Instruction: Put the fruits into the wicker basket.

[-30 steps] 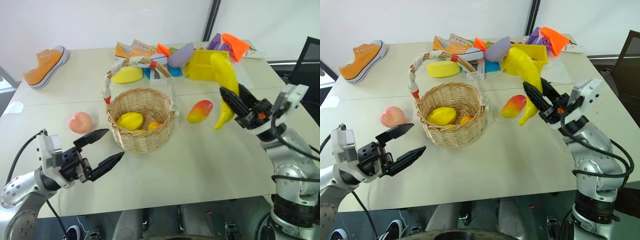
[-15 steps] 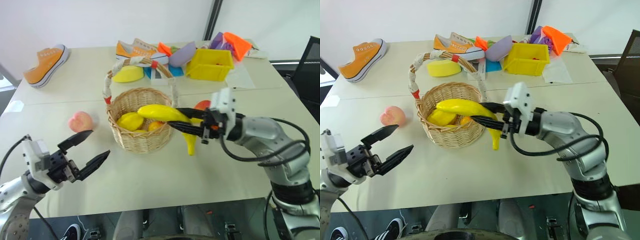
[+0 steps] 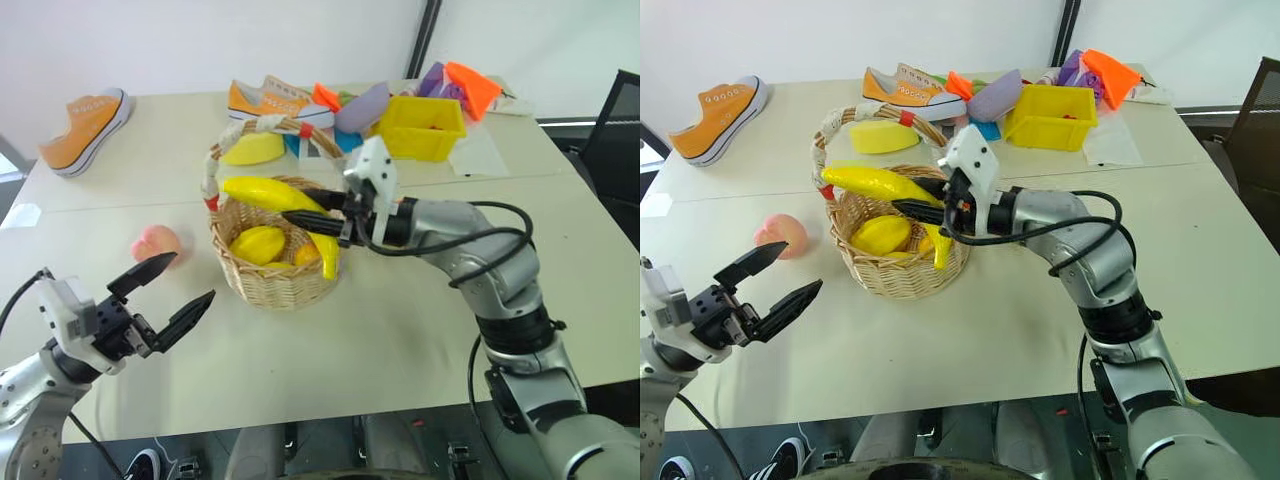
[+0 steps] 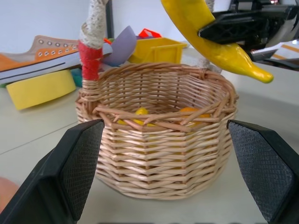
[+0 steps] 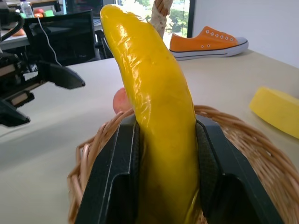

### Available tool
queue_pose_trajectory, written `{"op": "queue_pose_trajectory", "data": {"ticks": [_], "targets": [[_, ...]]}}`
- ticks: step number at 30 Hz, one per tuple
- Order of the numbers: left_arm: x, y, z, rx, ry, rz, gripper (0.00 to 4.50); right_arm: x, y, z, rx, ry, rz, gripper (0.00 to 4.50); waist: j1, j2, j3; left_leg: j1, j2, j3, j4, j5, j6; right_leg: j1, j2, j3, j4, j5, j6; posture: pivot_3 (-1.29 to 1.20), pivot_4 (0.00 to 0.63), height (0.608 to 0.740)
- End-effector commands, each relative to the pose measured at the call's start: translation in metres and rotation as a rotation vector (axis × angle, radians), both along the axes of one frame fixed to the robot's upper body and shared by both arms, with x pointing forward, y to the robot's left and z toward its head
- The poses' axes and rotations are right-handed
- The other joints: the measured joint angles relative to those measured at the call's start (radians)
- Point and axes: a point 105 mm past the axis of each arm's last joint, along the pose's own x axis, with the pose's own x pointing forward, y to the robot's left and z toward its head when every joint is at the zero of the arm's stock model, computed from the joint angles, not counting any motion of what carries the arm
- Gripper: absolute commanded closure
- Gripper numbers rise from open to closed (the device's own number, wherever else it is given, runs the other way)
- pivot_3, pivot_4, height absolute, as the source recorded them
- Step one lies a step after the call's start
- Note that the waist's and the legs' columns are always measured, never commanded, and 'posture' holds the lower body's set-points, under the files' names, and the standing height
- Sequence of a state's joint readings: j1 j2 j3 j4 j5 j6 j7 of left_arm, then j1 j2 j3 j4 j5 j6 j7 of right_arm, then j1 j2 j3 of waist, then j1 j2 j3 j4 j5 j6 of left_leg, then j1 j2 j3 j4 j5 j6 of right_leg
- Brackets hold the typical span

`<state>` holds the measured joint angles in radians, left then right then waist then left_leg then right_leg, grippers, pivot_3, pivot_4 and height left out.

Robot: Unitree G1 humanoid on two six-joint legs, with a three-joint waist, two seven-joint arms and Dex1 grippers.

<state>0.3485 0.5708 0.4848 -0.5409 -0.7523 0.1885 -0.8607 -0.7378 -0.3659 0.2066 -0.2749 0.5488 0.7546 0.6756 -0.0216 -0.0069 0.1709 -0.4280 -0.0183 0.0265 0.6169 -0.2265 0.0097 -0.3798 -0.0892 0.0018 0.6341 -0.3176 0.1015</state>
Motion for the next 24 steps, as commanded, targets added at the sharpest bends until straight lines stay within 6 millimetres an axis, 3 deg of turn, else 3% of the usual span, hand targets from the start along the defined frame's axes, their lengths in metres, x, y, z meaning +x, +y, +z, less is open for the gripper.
{"op": "queue_pose_trajectory", "data": {"ticks": [1,11,12,17,21,24], "targets": [[0.001,-0.002,0.005,0.010,-0.029,-0.006,0.00,-0.002,0.015,0.007,0.002,0.023,0.001,3.51,-0.001,0.000,0.000,0.000,0.000,0.000,0.000,0.000,0.000,0.000,0.000,0.000,0.000,0.000,0.000,0.00,0.150,0.740],[0.005,-0.006,0.006,0.003,-0.030,-0.026,0.00,0.001,0.030,0.011,-0.004,-0.007,-0.071,3.51,-0.024,0.000,0.000,0.000,0.000,0.001,-0.002,0.001,-0.001,0.000,0.000,-0.001,0.003,0.000,0.001,0.00,0.150,0.740],[0.006,-0.007,0.005,0.003,-0.029,-0.028,0.00,0.001,0.030,0.009,-0.002,0.005,-0.070,2.47,-0.024,0.000,0.000,0.000,0.000,0.001,-0.002,0.001,-0.001,0.000,0.000,-0.001,0.004,0.000,0.001,0.00,0.150,0.740],[0.006,-0.008,0.006,-0.001,-0.026,-0.035,0.00,0.000,0.027,0.006,-0.031,-0.014,-0.078,0.12,-0.024,0.000,0.000,0.000,0.000,0.002,-0.002,0.001,-0.002,-0.001,0.000,-0.001,0.008,0.000,0.001,0.00,0.150,0.740],[0.007,-0.009,0.006,-0.002,-0.023,-0.038,0.00,0.000,0.023,0.007,-0.020,-0.012,-0.079,0.12,-0.023,0.000,0.000,0.000,0.000,0.002,-0.001,0.002,-0.002,-0.002,-0.001,-0.001,0.010,0.000,0.001,0.00,0.150,0.740],[0.007,-0.010,0.006,-0.003,-0.025,-0.042,0.00,-0.012,0.015,0.016,0.020,-0.015,-0.001,0.12,-0.023,0.000,0.000,0.000,0.000,0.002,-0.001,0.002,-0.002,-0.003,-0.001,-0.001,0.011,0.000,0.001,0.00,0.150,0.740]]}}
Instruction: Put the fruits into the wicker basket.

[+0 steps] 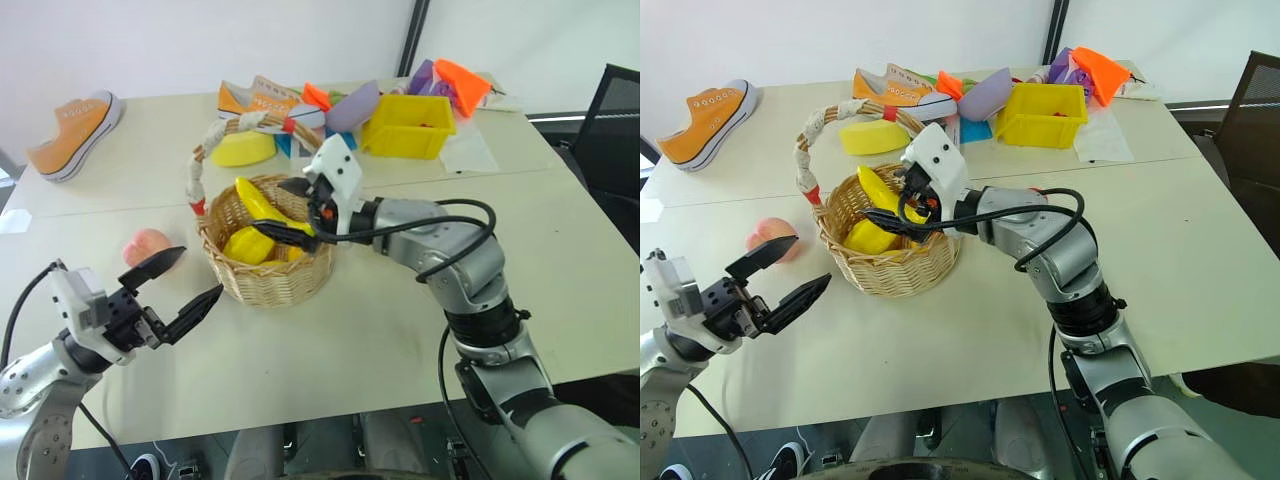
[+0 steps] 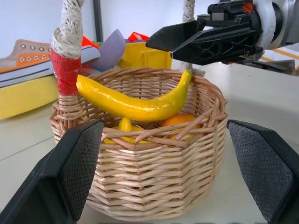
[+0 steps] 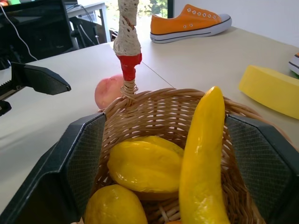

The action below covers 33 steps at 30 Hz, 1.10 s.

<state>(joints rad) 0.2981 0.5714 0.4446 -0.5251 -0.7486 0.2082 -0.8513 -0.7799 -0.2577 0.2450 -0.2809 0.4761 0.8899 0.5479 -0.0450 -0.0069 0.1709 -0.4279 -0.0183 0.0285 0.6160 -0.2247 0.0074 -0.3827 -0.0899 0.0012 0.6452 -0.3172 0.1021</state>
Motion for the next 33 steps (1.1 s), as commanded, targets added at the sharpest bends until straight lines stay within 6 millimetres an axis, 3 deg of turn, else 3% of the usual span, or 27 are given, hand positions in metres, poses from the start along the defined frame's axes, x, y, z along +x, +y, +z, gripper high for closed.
{"op": "queue_pose_trajectory", "data": {"ticks": [1,8,12,17,20,23,27,33], "targets": [[-0.001,-0.004,0.007,0.014,-0.030,-0.017,0.00,-0.022,-0.011,0.025,0.073,-0.077,0.119,0.12,0.003,0.000,0.000,0.000,0.000,0.000,0.000,0.000,0.000,0.000,0.000,0.000,0.000,0.000,0.000,0.00,0.150,0.740],[-0.004,-0.007,0.005,0.014,-0.016,-0.035,0.00,-0.032,-0.063,0.012,0.023,-0.082,0.143,0.12,0.003,-0.001,-0.001,0.000,0.000,0.000,0.001,0.000,0.000,0.001,-0.001,0.000,0.000,0.000,0.000,0.00,0.150,0.740],[-0.006,-0.006,0.004,0.016,-0.011,-0.040,0.00,-0.037,-0.097,-0.001,-0.001,-0.100,0.069,0.12,0.004,-0.001,-0.001,0.000,0.000,0.000,0.001,0.000,0.000,0.001,-0.001,-0.001,0.000,0.000,0.000,0.00,0.150,0.740],[-0.008,-0.003,0.003,0.019,-0.009,-0.029,0.00,-0.030,-0.145,-0.027,-0.002,-0.131,-0.232,0.12,0.017,-0.002,-0.001,0.000,0.000,0.000,0.001,0.000,0.000,0.002,-0.001,-0.001,-0.001,0.000,0.000,0.00,0.150,0.740],[-0.009,-0.008,0.001,0.006,-0.004,-0.046,0.00,-0.018,-0.172,-0.034,-0.031,-0.270,-0.467,0.12,0.019,-0.002,-0.001,0.001,0.001,0.001,0.004,0.000,0.000,0.002,-0.001,-0.001,0.000,0.000,0.000,0.00,0.150,0.740],[-0.009,-0.017,-0.002,0.005,-0.003,-0.069,0.00,-0.029,-0.193,-0.054,0.003,-0.266,-0.641,0.12,0.030,-0.003,-0.002,0.001,0.001,0.001,0.006,0.000,0.000,0.004,-0.001,-0.001,0.001,-0.001,-0.001,0.00,0.150,0.740],[-0.005,-0.017,0.001,0.001,-0.012,-0.073,0.00,-0.045,-0.196,-0.079,0.018,-0.186,-0.693,0.12,0.040,-0.003,-0.002,0.001,0.001,0.000,0.007,0.000,0.000,0.006,-0.001,-0.002,0.000,-0.002,-0.003,0.00,0.150,0.740],[-0.003,-0.015,0.001,0.010,-0.007,-0.076,0.00,-0.026,-0.182,-0.072,0.072,-0.161,-0.684,0.12,0.019,-0.003,-0.003,0.004,0.002,0.000,0.012,0.000,0.000,0.009,0.000,-0.001,0.001,-0.002,-0.006,0.00,0.150,0.740]]}}
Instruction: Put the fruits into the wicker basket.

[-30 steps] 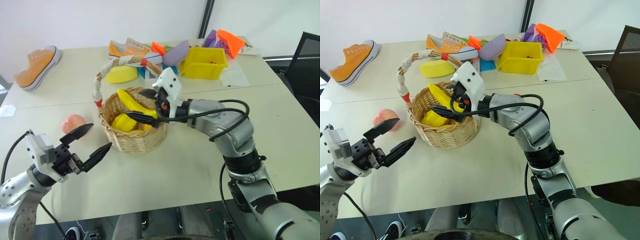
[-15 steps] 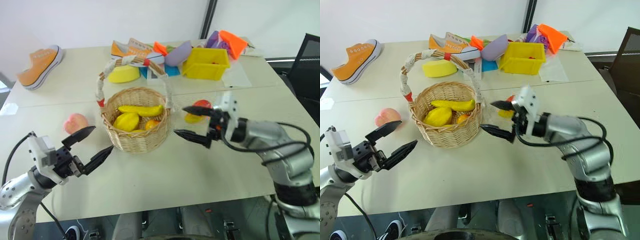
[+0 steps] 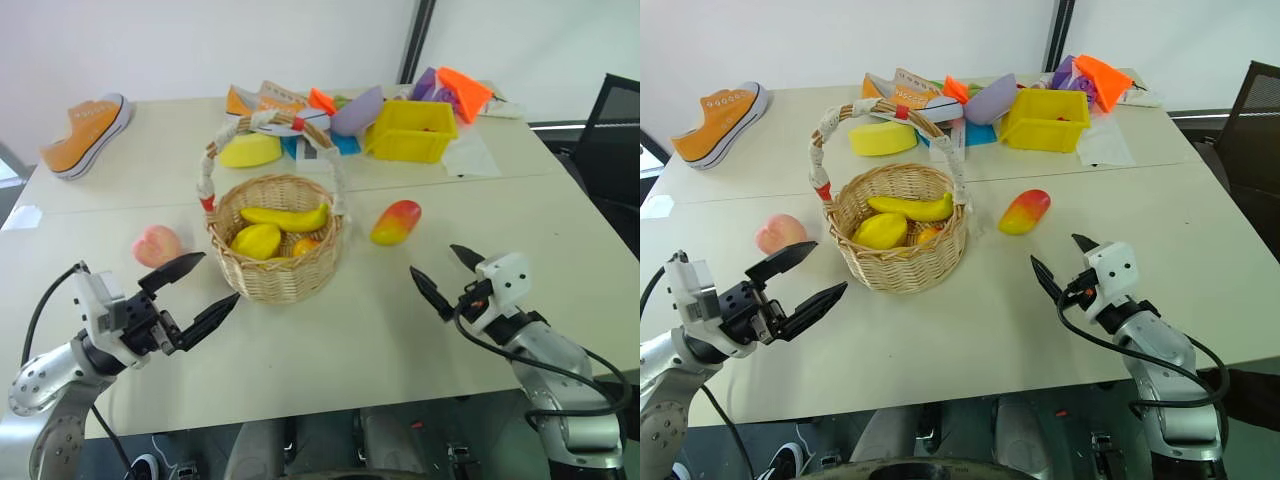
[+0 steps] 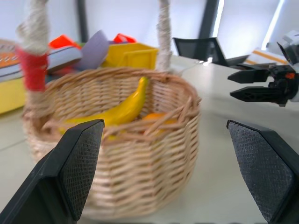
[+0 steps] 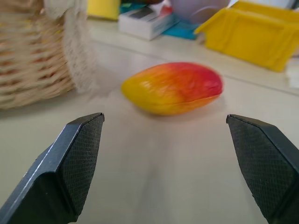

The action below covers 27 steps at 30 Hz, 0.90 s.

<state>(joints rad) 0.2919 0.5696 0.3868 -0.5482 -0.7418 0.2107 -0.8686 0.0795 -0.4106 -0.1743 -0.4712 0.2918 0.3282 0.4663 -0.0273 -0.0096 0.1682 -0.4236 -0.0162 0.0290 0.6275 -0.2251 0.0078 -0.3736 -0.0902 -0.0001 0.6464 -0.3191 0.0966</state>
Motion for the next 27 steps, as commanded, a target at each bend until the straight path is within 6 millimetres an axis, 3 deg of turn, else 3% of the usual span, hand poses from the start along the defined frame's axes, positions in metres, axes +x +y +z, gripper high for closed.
{"op": "queue_pose_trajectory", "data": {"ticks": [1,7,11,14,22,27], "targets": [[-0.001,0.002,0.004,0.014,-0.016,0.000,0.00,0.013,0.015,0.018,0.043,-0.033,0.023,0.12,0.005,0.000,0.000,0.000,0.000,0.000,0.000,0.000,0.000,0.000,0.000,0.000,0.000,0.000,0.000,0.00,0.150,0.740],[0.000,0.001,0.003,0.006,-0.017,0.012,0.00,0.046,0.031,0.031,0.129,0.108,-0.028,0.12,0.013,0.000,0.000,-0.002,0.001,0.000,0.000,0.000,0.000,-0.003,0.000,-0.001,0.000,0.000,0.000,0.00,0.150,0.740],[-0.003,0.000,0.002,0.002,-0.017,0.015,0.00,0.065,0.040,0.049,0.081,0.164,-0.057,0.12,0.010,0.000,0.000,-0.002,0.001,0.000,0.000,0.000,0.000,-0.003,0.000,-0.001,0.000,0.000,0.000,0.00,0.150,0.740],[-0.010,-0.003,0.005,0.012,-0.038,-0.019,0.00,0.077,0.034,0.050,0.050,0.239,-0.163,0.12,0.009,0.000,0.000,-0.003,0.001,0.000,-0.001,0.000,0.000,-0.005,0.000,-0.001,0.001,0.000,0.000,0.00,0.150,0.740],[-0.019,-0.009,0.017,0.033,-0.039,-0.096,0.00,0.089,0.030,0.047,0.050,0.365,-0.258,0.12,0.006,0.001,0.000,-0.005,0.001,0.000,-0.003,0.000,0.000,-0.007,0.000,-0.001,0.001,0.000,0.000,0.00,0.150,0.740],[-0.020,-0.016,0.023,-0.015,-0.033,-0.130,0.00,0.094,0.038,0.041,0.108,0.438,-0.269,0.12,0.003,0.001,0.000,-0.005,0.001,0.001,-0.003,0.000,0.000,-0.007,0.000,-0.001,0.001,0.001,0.001,0.00,0.150,0.740]]}}
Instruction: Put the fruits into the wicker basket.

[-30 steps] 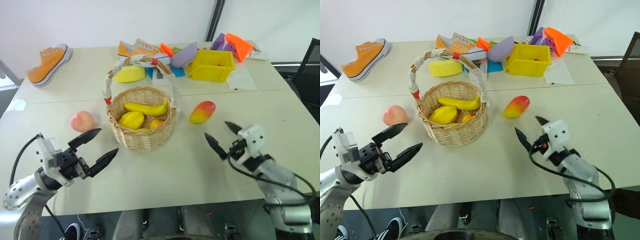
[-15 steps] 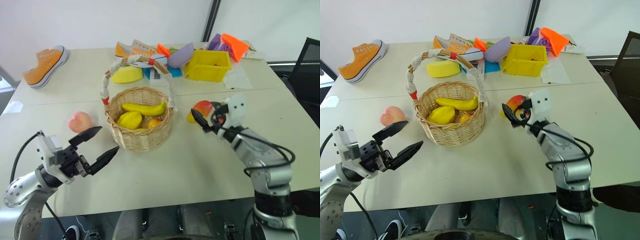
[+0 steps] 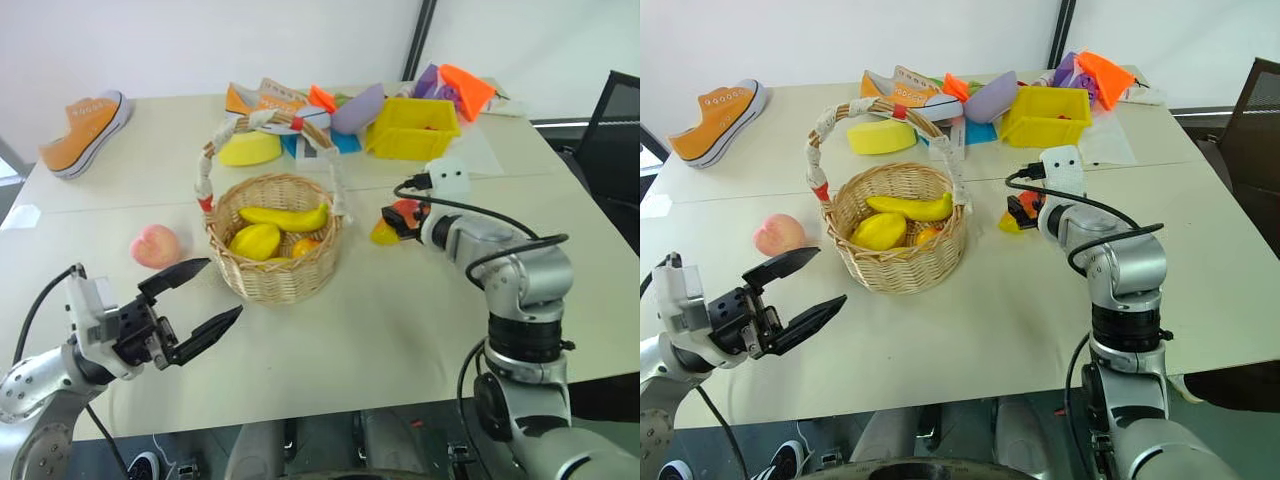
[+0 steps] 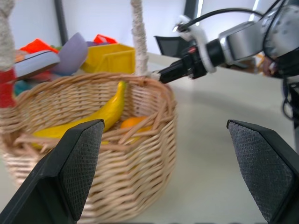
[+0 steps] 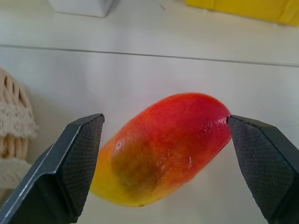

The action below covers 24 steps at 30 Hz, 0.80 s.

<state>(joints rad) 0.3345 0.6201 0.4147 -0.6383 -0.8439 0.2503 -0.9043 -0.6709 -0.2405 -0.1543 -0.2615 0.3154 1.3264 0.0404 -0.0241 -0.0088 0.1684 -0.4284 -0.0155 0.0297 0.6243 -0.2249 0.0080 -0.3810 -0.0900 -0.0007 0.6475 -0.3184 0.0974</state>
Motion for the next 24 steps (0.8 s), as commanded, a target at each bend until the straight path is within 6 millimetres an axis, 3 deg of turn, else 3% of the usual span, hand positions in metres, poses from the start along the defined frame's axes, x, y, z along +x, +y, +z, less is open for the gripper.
{"op": "queue_pose_trajectory", "data": {"ticks": [1,24], "targets": [[-0.003,-0.004,0.010,-0.008,-0.031,-0.016,0.00,0.004,-0.002,0.007,0.001,-0.020,-0.024,0.12,-0.001,0.000,0.000,0.000,0.000,0.000,0.000,0.000,0.000,0.000,0.000,0.000,0.000,0.000,0.001,0.00,0.150,0.740],[0.000,-0.008,0.010,-0.026,-0.019,-0.013,0.00,0.005,-0.016,-0.029,-0.049,0.051,-0.121,0.12,-0.019,0.000,0.000,0.000,0.000,0.001,-0.001,0.000,0.000,0.000,0.000,0.000,0.000,0.001,0.002,0.00,0.150,0.740]]}}
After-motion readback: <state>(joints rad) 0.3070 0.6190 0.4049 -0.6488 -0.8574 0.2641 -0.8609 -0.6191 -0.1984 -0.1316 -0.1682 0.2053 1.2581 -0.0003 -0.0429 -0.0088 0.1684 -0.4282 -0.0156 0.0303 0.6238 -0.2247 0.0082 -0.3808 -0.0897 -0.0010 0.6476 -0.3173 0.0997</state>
